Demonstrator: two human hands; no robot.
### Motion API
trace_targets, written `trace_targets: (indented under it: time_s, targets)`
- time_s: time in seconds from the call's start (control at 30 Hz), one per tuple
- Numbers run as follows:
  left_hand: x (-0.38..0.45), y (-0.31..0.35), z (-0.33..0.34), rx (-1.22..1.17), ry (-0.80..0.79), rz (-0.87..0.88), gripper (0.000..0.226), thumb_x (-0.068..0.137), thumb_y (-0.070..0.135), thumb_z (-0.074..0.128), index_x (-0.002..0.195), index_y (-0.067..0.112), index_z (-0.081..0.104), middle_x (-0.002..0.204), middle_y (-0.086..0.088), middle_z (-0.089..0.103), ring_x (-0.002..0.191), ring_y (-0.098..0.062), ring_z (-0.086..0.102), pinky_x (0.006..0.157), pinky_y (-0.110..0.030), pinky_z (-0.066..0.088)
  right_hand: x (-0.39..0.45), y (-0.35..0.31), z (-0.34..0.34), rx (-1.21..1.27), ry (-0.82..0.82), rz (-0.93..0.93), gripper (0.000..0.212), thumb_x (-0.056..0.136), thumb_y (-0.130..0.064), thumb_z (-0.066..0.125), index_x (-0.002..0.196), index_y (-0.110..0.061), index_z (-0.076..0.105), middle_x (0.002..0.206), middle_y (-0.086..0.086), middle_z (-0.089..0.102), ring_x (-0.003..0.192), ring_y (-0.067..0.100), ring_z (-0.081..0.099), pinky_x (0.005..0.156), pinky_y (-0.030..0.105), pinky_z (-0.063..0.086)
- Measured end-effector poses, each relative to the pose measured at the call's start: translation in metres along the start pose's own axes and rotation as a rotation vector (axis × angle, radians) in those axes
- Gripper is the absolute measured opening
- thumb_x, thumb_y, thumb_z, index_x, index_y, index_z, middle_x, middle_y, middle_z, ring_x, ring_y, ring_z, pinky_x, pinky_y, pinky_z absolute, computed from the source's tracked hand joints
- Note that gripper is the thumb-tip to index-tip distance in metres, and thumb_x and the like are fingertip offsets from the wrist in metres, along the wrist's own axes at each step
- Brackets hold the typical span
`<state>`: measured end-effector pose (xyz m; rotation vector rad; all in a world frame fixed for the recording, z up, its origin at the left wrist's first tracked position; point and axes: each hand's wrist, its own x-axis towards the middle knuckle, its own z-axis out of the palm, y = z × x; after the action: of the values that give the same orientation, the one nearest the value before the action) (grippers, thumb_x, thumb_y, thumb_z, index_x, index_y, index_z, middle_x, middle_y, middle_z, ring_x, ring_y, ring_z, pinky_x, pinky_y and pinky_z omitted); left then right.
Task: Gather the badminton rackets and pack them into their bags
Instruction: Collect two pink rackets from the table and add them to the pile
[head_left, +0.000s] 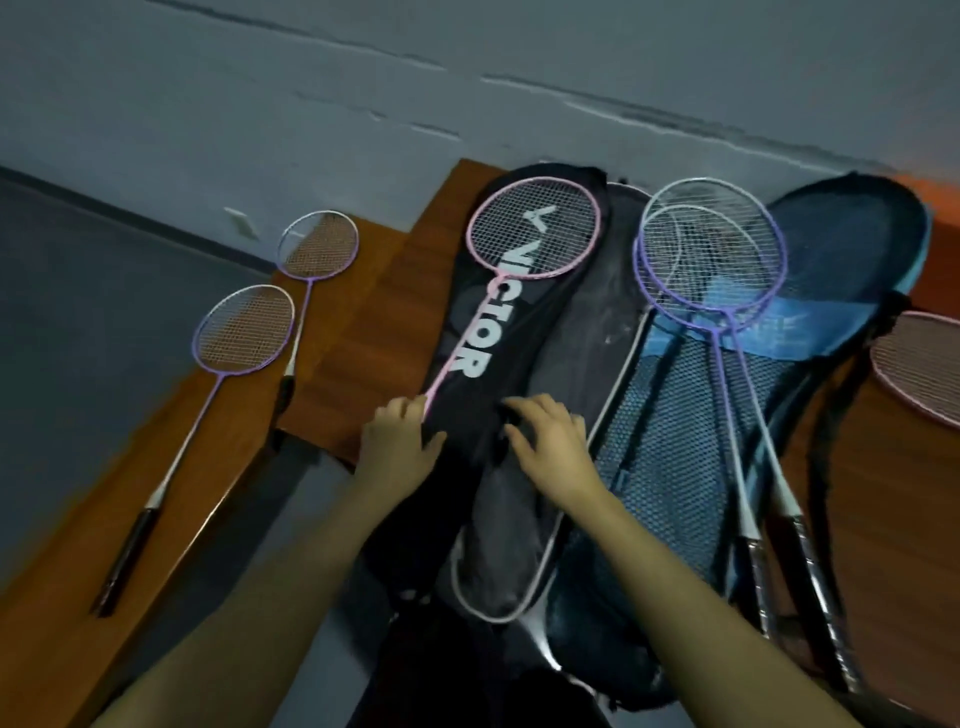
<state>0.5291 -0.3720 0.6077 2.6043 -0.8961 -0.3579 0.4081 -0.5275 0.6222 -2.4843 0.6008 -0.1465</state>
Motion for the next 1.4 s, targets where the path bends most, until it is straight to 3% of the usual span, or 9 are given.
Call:
trace_targets:
  time_s: [0.23, 0.47, 0.7, 0.87, 1.0, 1.07, 1.17, 1.3, 1.4]
  targets:
    - [0.024, -0.035, 0.001, -0.235, -0.151, 0.060, 0.053, 0.086, 0.027, 0.060, 0.133, 0.014, 0.041, 0.118, -0.010, 0.049, 0.105, -0.029, 0.053, 0.086, -0.038, 0.042, 0.063, -0.047, 0.049, 0.014, 0.032, 0.118, 0.038, 0.093, -0.028, 0.053, 0.131, -0.024, 0.049, 0.121, 0.004, 0.052, 0.113, 0.023, 0.045, 0.082, 0.023, 0.015]
    - [0.027, -0.051, -0.015, -0.437, -0.055, 0.123, 0.045, 0.086, 0.016, 0.058, 0.130, 0.017, 0.048, 0.110, -0.004, 0.050, 0.093, -0.022, 0.058, 0.076, -0.035, 0.050, 0.093, -0.056, 0.056, 0.019, 0.157, 0.235, 0.048, 0.092, -0.041, 0.051, 0.137, -0.028, 0.040, 0.121, 0.002, 0.051, 0.114, 0.018, 0.044, 0.083, 0.022, 0.011]
    - [0.035, -0.019, -0.024, -0.454, 0.003, 0.317, 0.047, 0.078, 0.014, 0.065, 0.124, 0.013, 0.054, 0.104, -0.008, 0.056, 0.089, -0.027, 0.060, 0.076, -0.042, 0.051, 0.095, -0.059, 0.014, 0.252, 0.454, 0.229, 0.044, 0.087, -0.026, 0.063, 0.129, -0.016, 0.050, 0.107, -0.008, 0.051, 0.101, 0.007, 0.051, 0.098, 0.021, 0.022]
    - [0.015, 0.044, -0.015, -0.570, -0.072, 0.459, 0.053, 0.080, 0.042, 0.052, 0.126, 0.015, 0.052, 0.104, -0.001, 0.053, 0.089, -0.017, 0.057, 0.080, -0.036, 0.048, 0.060, -0.024, -0.034, 0.457, 0.552, 0.272, 0.044, 0.086, -0.009, 0.061, 0.128, -0.017, 0.050, 0.114, 0.005, 0.059, 0.086, 0.013, 0.061, 0.080, 0.033, 0.053]
    - [0.013, 0.108, 0.008, -0.596, -0.158, 0.498, 0.056, 0.085, 0.049, 0.038, 0.128, 0.015, 0.050, 0.099, 0.005, 0.052, 0.087, -0.013, 0.056, 0.084, -0.040, 0.048, 0.012, 0.030, -0.075, 0.499, 0.682, 0.350, 0.035, 0.090, -0.005, 0.056, 0.124, -0.011, 0.054, 0.115, 0.007, 0.061, 0.087, 0.010, 0.060, 0.078, 0.017, 0.049]
    - [0.023, 0.147, 0.020, -0.597, -0.114, 0.482, 0.055, 0.087, 0.048, 0.034, 0.127, 0.015, 0.051, 0.097, 0.004, 0.053, 0.086, -0.016, 0.057, 0.084, -0.041, 0.048, -0.011, 0.061, -0.096, 0.493, 0.694, 0.347, 0.034, 0.089, -0.002, 0.055, 0.123, -0.006, 0.055, 0.114, 0.007, 0.062, 0.081, 0.013, 0.059, 0.074, 0.020, 0.049]
    - [0.040, 0.222, 0.035, -0.604, -0.012, 0.491, 0.044, 0.091, 0.037, 0.042, 0.125, 0.012, 0.053, 0.100, -0.004, 0.055, 0.088, -0.021, 0.057, 0.084, -0.039, 0.047, -0.046, 0.109, -0.129, 0.447, 0.635, 0.298, 0.034, 0.087, -0.001, 0.059, 0.120, -0.007, 0.058, 0.107, 0.000, 0.064, 0.079, 0.016, 0.061, 0.074, 0.026, 0.051]
    - [0.052, 0.319, 0.062, -0.721, 0.013, 0.395, 0.047, 0.089, 0.025, 0.056, 0.132, 0.008, 0.046, 0.110, -0.015, 0.052, 0.091, -0.022, 0.056, 0.086, -0.034, 0.047, -0.089, 0.159, -0.168, 0.470, 0.571, 0.199, 0.037, 0.080, 0.007, 0.061, 0.114, -0.007, 0.062, 0.097, 0.002, 0.067, 0.071, 0.005, 0.056, 0.071, 0.014, 0.045]
    - [0.049, 0.363, 0.083, -0.832, 0.004, 0.269, 0.054, 0.086, 0.022, 0.061, 0.135, 0.008, 0.042, 0.106, -0.014, 0.058, 0.082, -0.020, 0.058, 0.081, -0.038, 0.052, -0.115, 0.189, -0.186, 0.466, 0.493, 0.142, 0.037, 0.078, 0.010, 0.061, 0.110, -0.008, 0.065, 0.084, 0.010, 0.068, 0.064, 0.017, 0.055, 0.065, 0.016, 0.045]
